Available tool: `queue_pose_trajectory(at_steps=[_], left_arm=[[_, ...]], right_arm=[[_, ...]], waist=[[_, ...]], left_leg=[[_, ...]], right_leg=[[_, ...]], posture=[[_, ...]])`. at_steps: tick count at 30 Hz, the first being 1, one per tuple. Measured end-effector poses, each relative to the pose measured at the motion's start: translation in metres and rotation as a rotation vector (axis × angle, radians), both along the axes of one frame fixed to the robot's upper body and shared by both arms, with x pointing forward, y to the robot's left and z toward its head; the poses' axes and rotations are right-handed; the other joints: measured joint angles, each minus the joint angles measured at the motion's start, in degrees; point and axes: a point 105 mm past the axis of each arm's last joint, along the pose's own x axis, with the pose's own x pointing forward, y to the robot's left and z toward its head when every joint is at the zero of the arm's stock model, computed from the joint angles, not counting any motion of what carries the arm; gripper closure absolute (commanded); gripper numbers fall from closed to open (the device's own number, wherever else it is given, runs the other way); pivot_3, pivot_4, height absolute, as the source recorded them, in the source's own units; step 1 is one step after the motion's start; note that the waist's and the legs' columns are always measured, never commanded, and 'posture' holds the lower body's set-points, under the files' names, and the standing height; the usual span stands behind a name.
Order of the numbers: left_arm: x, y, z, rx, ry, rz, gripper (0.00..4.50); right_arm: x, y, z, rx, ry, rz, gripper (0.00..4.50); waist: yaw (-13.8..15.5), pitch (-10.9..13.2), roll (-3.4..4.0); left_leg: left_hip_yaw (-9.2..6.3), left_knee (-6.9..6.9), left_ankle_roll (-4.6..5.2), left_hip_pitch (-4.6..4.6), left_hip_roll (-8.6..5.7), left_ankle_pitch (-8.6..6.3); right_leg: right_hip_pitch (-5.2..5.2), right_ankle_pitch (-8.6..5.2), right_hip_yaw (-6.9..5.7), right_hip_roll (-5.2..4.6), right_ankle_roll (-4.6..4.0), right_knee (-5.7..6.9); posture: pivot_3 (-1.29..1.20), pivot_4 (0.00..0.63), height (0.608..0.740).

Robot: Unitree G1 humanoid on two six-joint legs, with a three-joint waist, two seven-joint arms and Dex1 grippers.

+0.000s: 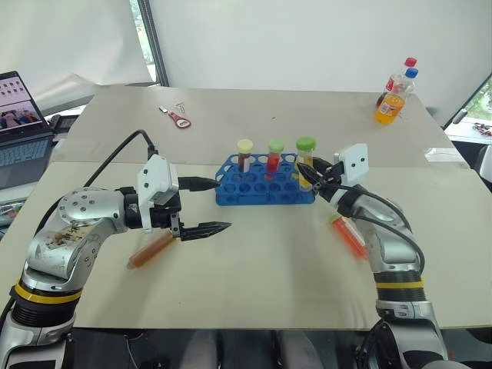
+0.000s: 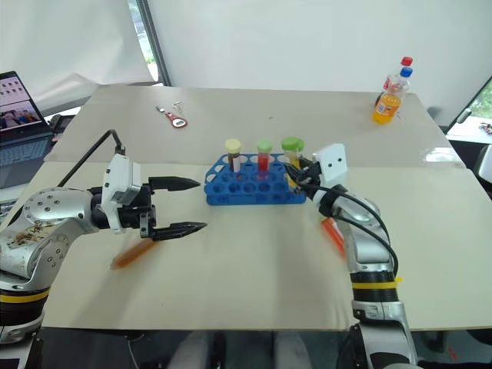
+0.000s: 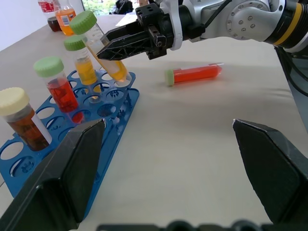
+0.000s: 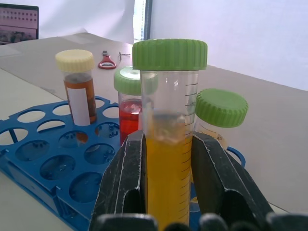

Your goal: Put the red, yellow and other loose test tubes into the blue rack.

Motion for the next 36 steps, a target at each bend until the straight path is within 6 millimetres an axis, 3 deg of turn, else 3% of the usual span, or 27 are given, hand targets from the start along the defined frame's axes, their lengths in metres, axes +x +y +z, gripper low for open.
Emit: queue_pose_trajectory(at_steps=[18, 20, 24, 31, 36], left_arm=[[0.009, -0.011, 0.005, -0.082, 0.006, 0.047, 0.00], [0.009, -0.013, 0.004, -0.086, 0.008, 0.047, 0.00], [0.012, -0.014, 0.007, -0.098, -0.003, 0.048, 0.00], [0.014, -0.020, 0.007, -0.118, -0.022, 0.045, 0.00], [0.016, -0.019, 0.004, -0.102, -0.031, 0.055, 0.00]], right_arm=[[-0.004, 0.005, -0.022, 0.156, -0.050, -0.146, 3.59], [-0.006, 0.006, -0.023, 0.166, -0.055, -0.145, 2.54], [-0.006, 0.002, -0.028, 0.134, -0.033, -0.154, 1.21], [-0.028, -0.023, -0.045, -0.060, 0.083, -0.131, 1.21], [-0.059, -0.032, -0.027, -0.129, 0.154, -0.030, 1.21]], waist=[[-0.15, -0.01, 0.00], [-0.18, -0.01, 0.01], [-0.18, 0.00, 0.01], [0.28, 0.00, 0.01], [0.27, 0.00, 0.01]], left_leg=[[-0.05, -0.04, 0.00, 0.16, 0.02, 0.00], [-0.05, -0.06, 0.00, 0.17, 0.02, 0.00], [-0.04, -0.06, -0.01, 0.16, 0.01, 0.00], [-0.04, -0.08, 0.00, 0.10, -0.01, 0.00], [-0.06, -0.07, 0.00, 0.12, -0.01, 0.00]], right_leg=[[0.07, 0.01, 0.04, 0.00, -0.01, 0.04], [0.06, 0.01, 0.05, 0.00, -0.01, 0.03], [0.06, 0.01, 0.05, -0.01, -0.01, 0.03], [0.06, 0.01, 0.05, -0.01, -0.01, -0.02], [0.07, 0.00, 0.06, 0.00, -0.01, -0.04]], posture=[[0.00, 0.150, 0.733], [0.00, 0.150, 0.733], [0.00, 0.150, 0.733], [0.00, 0.150, 0.733], [0.00, 0.150, 0.733]])
